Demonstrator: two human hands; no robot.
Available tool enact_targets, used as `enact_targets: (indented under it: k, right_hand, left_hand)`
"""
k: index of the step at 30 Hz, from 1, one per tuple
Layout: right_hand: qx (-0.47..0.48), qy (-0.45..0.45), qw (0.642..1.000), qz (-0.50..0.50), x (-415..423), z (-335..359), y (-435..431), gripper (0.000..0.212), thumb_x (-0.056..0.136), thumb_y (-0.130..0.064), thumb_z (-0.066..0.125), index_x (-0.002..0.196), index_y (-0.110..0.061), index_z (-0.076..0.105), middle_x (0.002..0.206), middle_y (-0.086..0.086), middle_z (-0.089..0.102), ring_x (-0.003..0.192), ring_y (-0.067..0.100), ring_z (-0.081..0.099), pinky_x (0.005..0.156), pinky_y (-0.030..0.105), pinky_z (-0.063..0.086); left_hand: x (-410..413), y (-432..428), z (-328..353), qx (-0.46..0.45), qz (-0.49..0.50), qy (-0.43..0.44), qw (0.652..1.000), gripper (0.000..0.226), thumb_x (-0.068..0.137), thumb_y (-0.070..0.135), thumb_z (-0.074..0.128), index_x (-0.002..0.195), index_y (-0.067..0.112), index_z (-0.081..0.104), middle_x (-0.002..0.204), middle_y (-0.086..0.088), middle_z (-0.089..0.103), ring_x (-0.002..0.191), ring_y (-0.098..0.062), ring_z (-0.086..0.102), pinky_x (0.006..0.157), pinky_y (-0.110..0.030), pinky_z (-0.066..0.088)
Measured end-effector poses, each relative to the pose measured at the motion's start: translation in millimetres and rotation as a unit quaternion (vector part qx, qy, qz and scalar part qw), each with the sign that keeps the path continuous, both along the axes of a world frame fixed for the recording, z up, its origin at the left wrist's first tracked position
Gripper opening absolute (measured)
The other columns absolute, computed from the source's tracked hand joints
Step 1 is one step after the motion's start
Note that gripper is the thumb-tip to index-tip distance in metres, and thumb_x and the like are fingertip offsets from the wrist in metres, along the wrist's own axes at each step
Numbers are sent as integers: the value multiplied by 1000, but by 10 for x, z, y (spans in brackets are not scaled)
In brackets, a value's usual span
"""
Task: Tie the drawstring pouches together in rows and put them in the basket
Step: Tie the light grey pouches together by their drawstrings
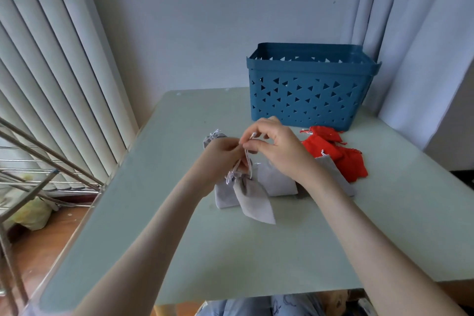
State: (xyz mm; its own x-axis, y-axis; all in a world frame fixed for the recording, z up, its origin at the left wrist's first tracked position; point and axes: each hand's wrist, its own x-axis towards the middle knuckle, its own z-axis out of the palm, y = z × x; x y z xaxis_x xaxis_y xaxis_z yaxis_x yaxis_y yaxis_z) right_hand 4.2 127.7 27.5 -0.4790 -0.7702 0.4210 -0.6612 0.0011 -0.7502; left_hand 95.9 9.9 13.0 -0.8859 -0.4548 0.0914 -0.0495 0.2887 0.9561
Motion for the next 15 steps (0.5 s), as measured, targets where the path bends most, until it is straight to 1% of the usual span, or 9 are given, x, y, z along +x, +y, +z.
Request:
enact_targets:
  k: [1, 3, 5, 6, 9, 10, 12, 13, 15]
  right_hand:
    - [2, -2, 1000, 4, -30, 13, -25, 22, 85, -12, 68, 77, -32, 64, 88, -8, 54, 89, -6, 44, 79, 4, 30]
    - [-7, -46, 999, -1, -97, 3, -56, 19, 85, -11, 68, 76, -28, 65, 92, -4, 54, 88, -2, 44, 75, 6, 33]
    - [-12, -84, 996, -10, -183, -56, -78, 18, 85, -10, 68, 76, -26, 66, 85, -9, 55, 79, -3, 46, 74, 13, 36]
    - [-12, -105, 994, -8, -222, -92, -88, 17, 85, -10, 67, 76, -25, 66, 79, -13, 57, 75, -2, 49, 76, 16, 38]
    - [-22, -166, 986, 15, -313, -206, -143, 18, 85, -6, 67, 76, -22, 66, 70, -13, 64, 75, 6, 57, 81, 27, 45]
    - [-23, -173, 984, 18, -327, -236, -160, 19, 85, -5, 67, 76, -21, 66, 69, -11, 65, 73, 8, 58, 79, 28, 47]
    - [-28, -191, 981, 33, -344, -286, -202, 17, 86, -3, 64, 78, -18, 65, 66, -7, 63, 64, 9, 57, 67, 26, 47]
    - [-34, -204, 978, 42, -340, -304, -214, 16, 87, -1, 63, 80, -15, 65, 64, -5, 62, 60, 10, 55, 62, 24, 46]
    - [-50, -226, 971, 58, -344, -342, -241, 12, 90, -1, 59, 86, -12, 63, 65, 0, 59, 57, 13, 53, 57, 22, 45]
  left_hand:
    - [-14, 2, 31, -9, -10, -8, 1000, 28, 94, 8, 48, 77, 13, 70, 57, 6, 62, 52, -2, 56, 54, -11, 42]
    - [-36, -3, 69, -9, -48, -23, 999, 31, 93, 3, 43, 83, 13, 72, 64, 1, 63, 57, -6, 57, 58, -13, 44]
    - [-49, -40, 50, 8, -82, -31, 996, 29, 92, 1, 43, 89, 7, 72, 67, 1, 62, 62, -10, 55, 62, -17, 46]
    - [-54, -61, 37, 13, -92, -36, 995, 28, 93, 2, 44, 88, 6, 72, 64, 4, 60, 61, -11, 53, 61, -19, 45]
    - [-82, -121, -26, 56, -118, -40, 991, 30, 90, 13, 51, 72, 19, 74, 56, 3, 52, 55, -14, 48, 56, -23, 39]
    - [-87, -130, -46, 78, -123, -39, 989, 29, 88, 16, 53, 68, 20, 74, 55, 2, 51, 54, -14, 46, 55, -23, 39]
    - [-124, -147, -117, 97, -127, -35, 987, 22, 89, 21, 59, 72, 16, 72, 55, 2, 48, 52, -12, 42, 52, -20, 36]
    - [-144, -143, -164, 98, -123, -32, 987, 21, 91, 22, 60, 75, 13, 70, 55, 2, 46, 52, -12, 40, 51, -19, 35]
    - [-185, -138, -272, 112, -106, -20, 988, 24, 93, 25, 57, 77, 8, 65, 54, 3, 44, 52, -11, 36, 50, -19, 31]
